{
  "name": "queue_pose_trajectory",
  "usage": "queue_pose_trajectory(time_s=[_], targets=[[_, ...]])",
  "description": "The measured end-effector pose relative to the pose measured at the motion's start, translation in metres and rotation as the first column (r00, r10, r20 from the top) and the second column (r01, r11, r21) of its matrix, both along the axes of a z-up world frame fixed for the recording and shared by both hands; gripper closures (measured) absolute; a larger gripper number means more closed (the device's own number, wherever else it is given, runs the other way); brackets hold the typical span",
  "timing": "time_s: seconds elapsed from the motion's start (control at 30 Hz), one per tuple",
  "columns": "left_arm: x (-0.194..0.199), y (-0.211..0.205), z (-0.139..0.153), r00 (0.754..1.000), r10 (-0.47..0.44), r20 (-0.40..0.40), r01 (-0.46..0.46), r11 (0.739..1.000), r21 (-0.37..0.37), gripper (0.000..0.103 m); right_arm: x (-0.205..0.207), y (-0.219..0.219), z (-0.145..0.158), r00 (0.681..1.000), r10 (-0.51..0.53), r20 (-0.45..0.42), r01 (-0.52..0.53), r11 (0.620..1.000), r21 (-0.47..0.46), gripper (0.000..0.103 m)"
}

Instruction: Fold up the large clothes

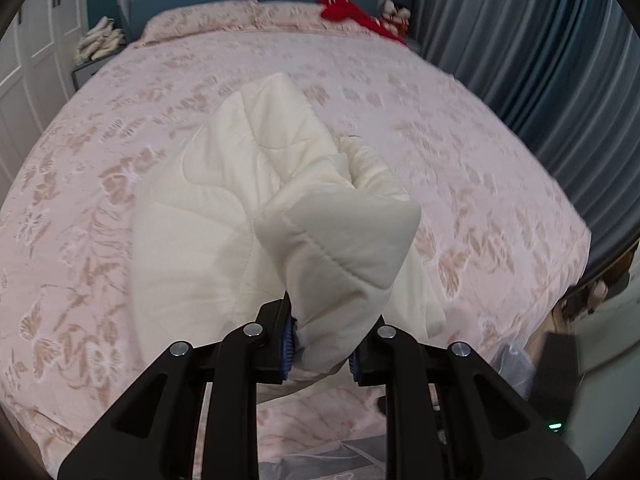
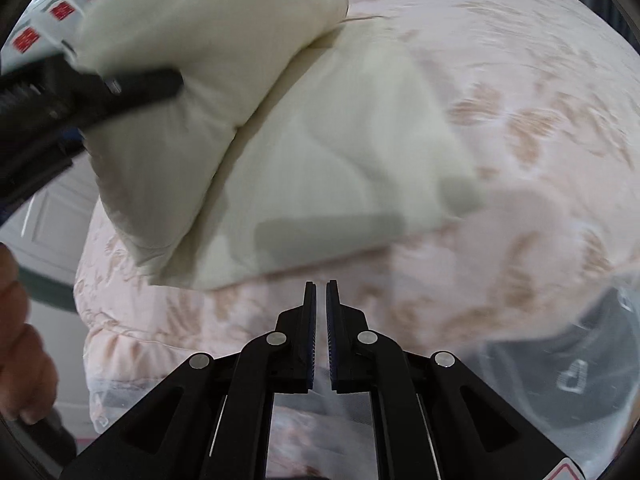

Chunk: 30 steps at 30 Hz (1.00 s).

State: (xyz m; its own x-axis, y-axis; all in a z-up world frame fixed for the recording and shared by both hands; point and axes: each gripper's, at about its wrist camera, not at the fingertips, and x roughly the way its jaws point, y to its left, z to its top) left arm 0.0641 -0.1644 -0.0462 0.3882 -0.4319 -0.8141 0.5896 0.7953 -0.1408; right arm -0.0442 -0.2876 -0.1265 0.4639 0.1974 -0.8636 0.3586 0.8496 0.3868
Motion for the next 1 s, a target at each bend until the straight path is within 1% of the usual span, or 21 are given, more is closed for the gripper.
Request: queue_pose_trajectory(time_s=[0.13, 0.27, 0.37, 0.4, 0.47, 0.5, 0.53, 0.57, 0.6, 0.63, 0.67, 0.7, 0.73, 0.8, 0.87, 0.9, 0.97, 1.0], targets=[[-0.007, -0.019, -0.02, 1.0, -0.018, -0.006, 0.018, 0.998, 0.058, 0.083, -0.015, -0.021, -0.005, 0.999, -0.041, -0.021, 0.041, 0.999, 0.003, 0.098], [-0.008, -0.03, -0.041, 0.999, -0.027, -0.041, 0.031, 0.995, 0.093, 0.083, -0.026, -0.03, -0.005, 0.998, -0.063, -0.03, 0.063, 0.998, 0.003, 0.097], [-0.01, -0.037, -0.053, 0.998, -0.034, -0.054, 0.04, 0.992, 0.117, 0.082, -0.032, -0.032, 0.003, 0.997, -0.071, -0.023, 0.07, 0.997, -0.017, 0.095], [-0.011, -0.039, -0.058, 0.998, -0.036, -0.049, 0.042, 0.991, 0.128, 0.08, -0.033, -0.034, 0.006, 0.997, -0.073, -0.019, 0.073, 0.997, -0.021, 0.093], [-0.015, -0.04, -0.057, 0.999, -0.035, -0.03, 0.038, 0.991, 0.13, 0.078, -0.034, -0.038, 0.02, 0.996, -0.085, 0.009, 0.086, 0.996, -0.026, 0.092], [-0.017, -0.038, -0.053, 0.999, -0.034, -0.019, 0.036, 0.992, 0.121, 0.073, -0.033, -0.04, 0.026, 0.996, -0.088, 0.019, 0.088, 0.996, -0.027, 0.092], [-0.019, -0.034, -0.047, 0.999, -0.032, -0.01, 0.033, 0.994, 0.103, 0.064, -0.031, -0.044, 0.036, 0.995, -0.091, 0.037, 0.092, 0.995, -0.033, 0.091], [-0.021, -0.031, -0.04, 0.999, -0.034, -0.006, 0.034, 0.996, 0.083, 0.058, -0.028, -0.048, 0.048, 0.994, -0.093, 0.061, 0.096, 0.995, -0.043, 0.087], [-0.023, -0.021, -0.028, 0.999, -0.033, -0.003, 0.033, 0.998, 0.046, 0.043, -0.025, -0.05, 0.06, 0.992, -0.092, 0.083, 0.097, 0.994, -0.053, 0.079], [-0.025, -0.012, -0.019, 1.0, -0.018, 0.0, 0.018, 1.0, 0.019, 0.029, -0.02, -0.05, 0.07, 0.99, -0.09, 0.108, 0.097, 0.993, -0.063, 0.074], [-0.026, -0.001, -0.01, 1.0, 0.002, 0.008, -0.002, 1.0, -0.005, 0.023, -0.014, -0.053, 0.084, 0.986, -0.084, 0.143, 0.094, 0.993, -0.07, 0.064], [-0.026, 0.008, -0.004, 1.0, 0.017, 0.017, -0.017, 1.0, -0.016, 0.015, -0.008, -0.055, 0.096, 0.982, -0.077, 0.17, 0.09, 0.993, -0.074, 0.058], [-0.026, 0.022, 0.001, 0.999, 0.043, 0.029, -0.042, 0.999, -0.022, 0.012, -0.002, -0.057, 0.105, 0.979, -0.068, 0.191, 0.084, 0.993, -0.077, 0.056], [-0.022, 0.039, 0.0, 0.997, 0.071, 0.038, -0.072, 0.997, 0.013, 0.012, 0.019, -0.055, 0.12, 0.973, -0.04, 0.226, 0.061, 0.994, -0.088, 0.049], [-0.017, 0.057, -0.013, 0.994, 0.098, 0.037, -0.101, 0.992, 0.078, 0.012, 0.038, -0.054, 0.126, 0.971, -0.024, 0.238, 0.047, 0.995, -0.092, 0.045], [-0.015, 0.065, -0.019, 0.993, 0.111, 0.029, -0.113, 0.989, 0.095, 0.012, 0.053, -0.051, 0.127, 0.973, -0.015, 0.229, 0.038, 0.995, -0.097, 0.045], [-0.013, 0.082, -0.037, 0.99, 0.137, -0.017, -0.134, 0.982, 0.131, 0.012, 0.073, -0.048, 0.124, 0.977, -0.01, 0.213, 0.027, 0.996, -0.08, 0.045], [-0.012, 0.089, -0.045, 0.988, 0.147, -0.035, -0.141, 0.98, 0.14, 0.012, 0.086, -0.046, 0.12, 0.981, -0.007, 0.196, 0.017, 0.999, -0.05, 0.045]])
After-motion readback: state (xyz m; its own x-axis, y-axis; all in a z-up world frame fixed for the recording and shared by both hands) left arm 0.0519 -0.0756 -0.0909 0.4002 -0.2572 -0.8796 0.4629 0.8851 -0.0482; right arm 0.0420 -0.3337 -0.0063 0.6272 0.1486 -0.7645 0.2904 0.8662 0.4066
